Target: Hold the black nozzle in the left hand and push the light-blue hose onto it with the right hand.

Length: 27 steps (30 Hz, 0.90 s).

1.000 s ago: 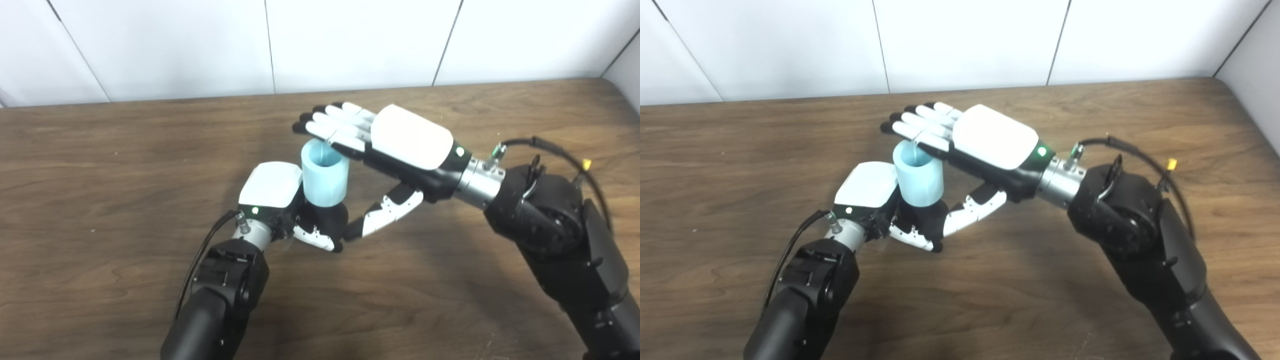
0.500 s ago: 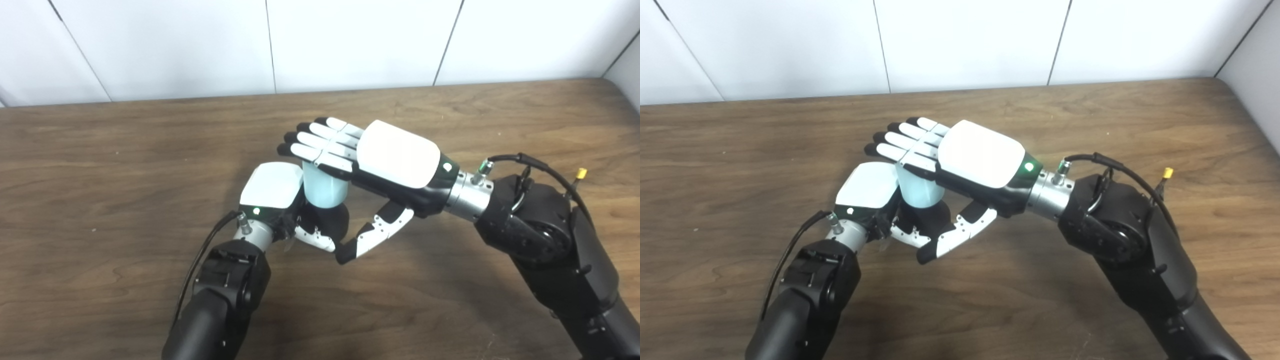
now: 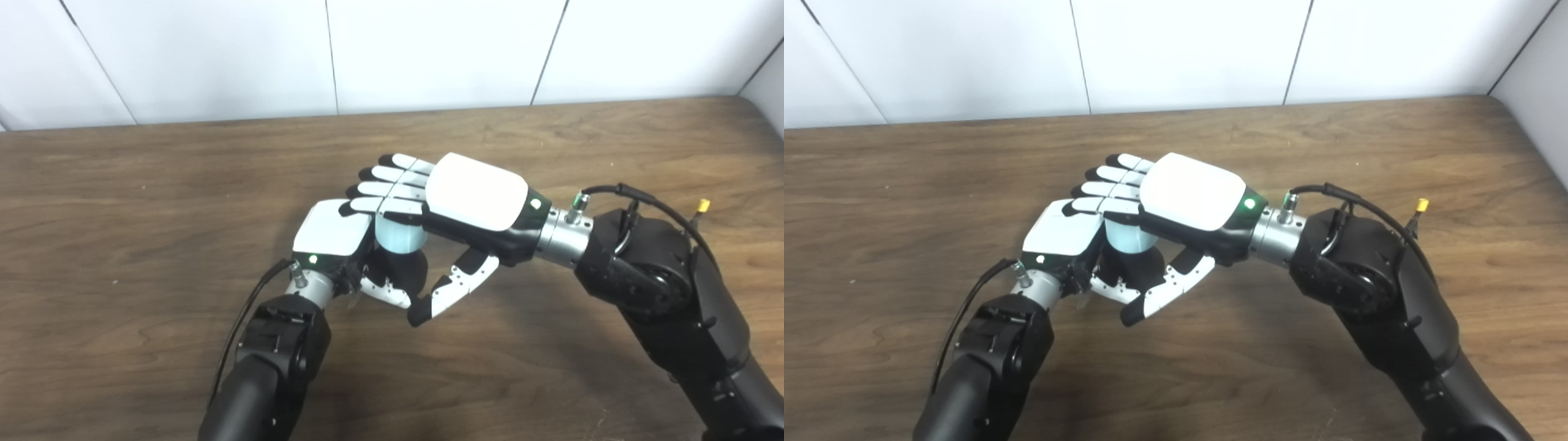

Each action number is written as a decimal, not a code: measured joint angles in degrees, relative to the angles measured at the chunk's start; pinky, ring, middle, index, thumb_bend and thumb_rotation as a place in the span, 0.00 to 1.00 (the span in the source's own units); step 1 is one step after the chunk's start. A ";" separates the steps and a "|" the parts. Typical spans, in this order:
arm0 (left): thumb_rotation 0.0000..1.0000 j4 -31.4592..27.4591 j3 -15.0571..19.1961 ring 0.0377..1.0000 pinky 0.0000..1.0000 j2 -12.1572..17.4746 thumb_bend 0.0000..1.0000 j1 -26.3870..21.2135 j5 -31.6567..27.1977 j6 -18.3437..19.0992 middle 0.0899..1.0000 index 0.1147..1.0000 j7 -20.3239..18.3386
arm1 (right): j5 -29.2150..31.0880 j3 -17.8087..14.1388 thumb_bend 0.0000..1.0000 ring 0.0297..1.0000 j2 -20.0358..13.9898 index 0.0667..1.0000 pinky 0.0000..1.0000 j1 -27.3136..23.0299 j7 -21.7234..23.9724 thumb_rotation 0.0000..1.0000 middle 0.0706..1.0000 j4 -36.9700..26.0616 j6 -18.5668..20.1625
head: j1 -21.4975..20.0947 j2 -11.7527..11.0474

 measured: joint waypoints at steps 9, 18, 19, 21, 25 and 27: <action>0.00 0.00 0.09 0.51 0.45 -0.15 0.52 0.00 -0.39 -0.14 0.49 0.39 -0.17 | 1.25 -0.51 0.65 0.90 -0.06 0.88 0.87 -0.53 0.63 0.99 0.91 0.18 3.29 | 0.00 0.35; 0.00 -0.01 0.10 0.48 0.41 -0.15 0.52 0.00 -0.55 -0.18 0.48 0.40 -0.29 | 7.07 -0.90 0.67 0.89 -0.48 0.89 0.84 -0.47 0.21 1.00 0.91 1.25 6.91 | 0.00 0.70; 0.00 -0.02 0.10 0.48 0.40 -0.15 0.52 0.00 -0.54 -0.18 0.47 0.41 -0.37 | 7.15 -0.84 0.67 0.90 -0.51 0.90 0.84 -0.41 -0.01 1.00 0.92 1.33 7.01 | 0.00 0.70; 0.00 -0.04 0.09 0.47 0.39 -0.15 0.52 -0.03 -0.49 -0.18 0.47 0.41 -0.52 | 7.21 -0.72 0.67 0.90 -0.52 0.90 0.85 -0.19 -0.51 1.00 0.92 1.44 7.05 | 0.00 0.70; 0.00 -0.05 0.12 0.47 0.41 -0.15 0.52 -0.04 -0.46 -0.16 0.47 0.41 -0.64 | 6.73 -0.14 0.69 0.94 -0.70 0.93 0.90 0.31 -1.03 1.00 0.95 1.39 7.32 | 0.00 0.70; 0.00 -0.05 0.17 0.48 0.41 -0.15 0.52 -0.04 -0.48 -0.16 0.47 0.41 -0.73 | 6.42 0.31 0.68 0.95 -0.87 0.94 0.92 0.64 -1.11 1.00 0.96 1.20 7.52 | -0.09 0.96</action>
